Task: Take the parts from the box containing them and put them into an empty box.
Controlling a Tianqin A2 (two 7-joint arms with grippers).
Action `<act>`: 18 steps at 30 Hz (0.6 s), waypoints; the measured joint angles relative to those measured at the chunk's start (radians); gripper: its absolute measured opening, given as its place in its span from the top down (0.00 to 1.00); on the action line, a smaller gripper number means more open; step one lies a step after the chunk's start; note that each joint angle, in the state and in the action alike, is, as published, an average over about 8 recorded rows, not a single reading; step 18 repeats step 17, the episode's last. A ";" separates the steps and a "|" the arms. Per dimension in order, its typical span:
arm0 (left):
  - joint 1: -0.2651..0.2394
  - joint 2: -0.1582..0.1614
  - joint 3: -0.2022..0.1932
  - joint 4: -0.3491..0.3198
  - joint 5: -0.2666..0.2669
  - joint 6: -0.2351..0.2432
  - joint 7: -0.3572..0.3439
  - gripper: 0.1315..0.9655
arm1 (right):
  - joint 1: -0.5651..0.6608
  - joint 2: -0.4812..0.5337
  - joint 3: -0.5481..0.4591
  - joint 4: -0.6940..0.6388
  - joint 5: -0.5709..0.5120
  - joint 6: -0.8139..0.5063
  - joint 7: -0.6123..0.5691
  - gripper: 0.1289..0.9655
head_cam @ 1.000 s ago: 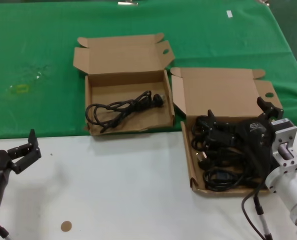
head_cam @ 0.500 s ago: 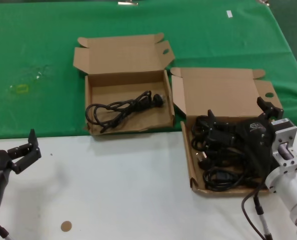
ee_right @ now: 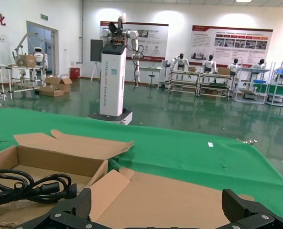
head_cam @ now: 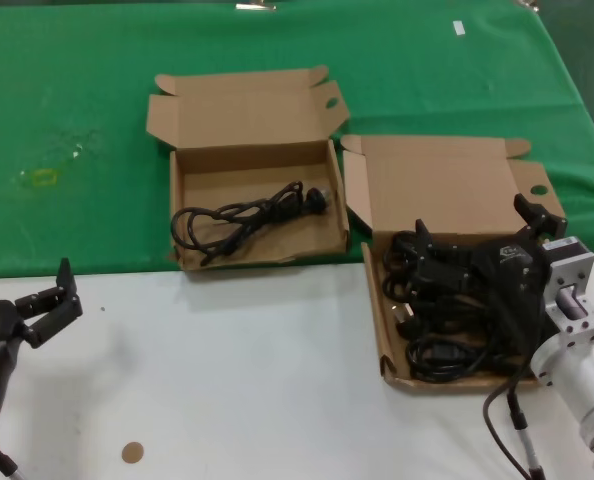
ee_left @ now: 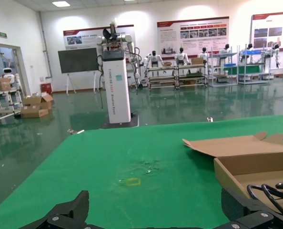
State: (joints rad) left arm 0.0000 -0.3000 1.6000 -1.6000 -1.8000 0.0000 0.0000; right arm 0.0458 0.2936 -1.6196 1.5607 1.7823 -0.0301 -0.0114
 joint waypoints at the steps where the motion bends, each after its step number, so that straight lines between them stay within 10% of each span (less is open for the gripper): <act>1: 0.000 0.000 0.000 0.000 0.000 0.000 0.000 0.00 | 0.000 0.000 0.000 0.000 0.000 0.000 0.000 0.00; 18: 0.000 0.000 0.000 0.000 0.000 0.000 0.000 0.00 | 0.000 0.000 0.000 0.000 0.000 0.000 0.000 0.00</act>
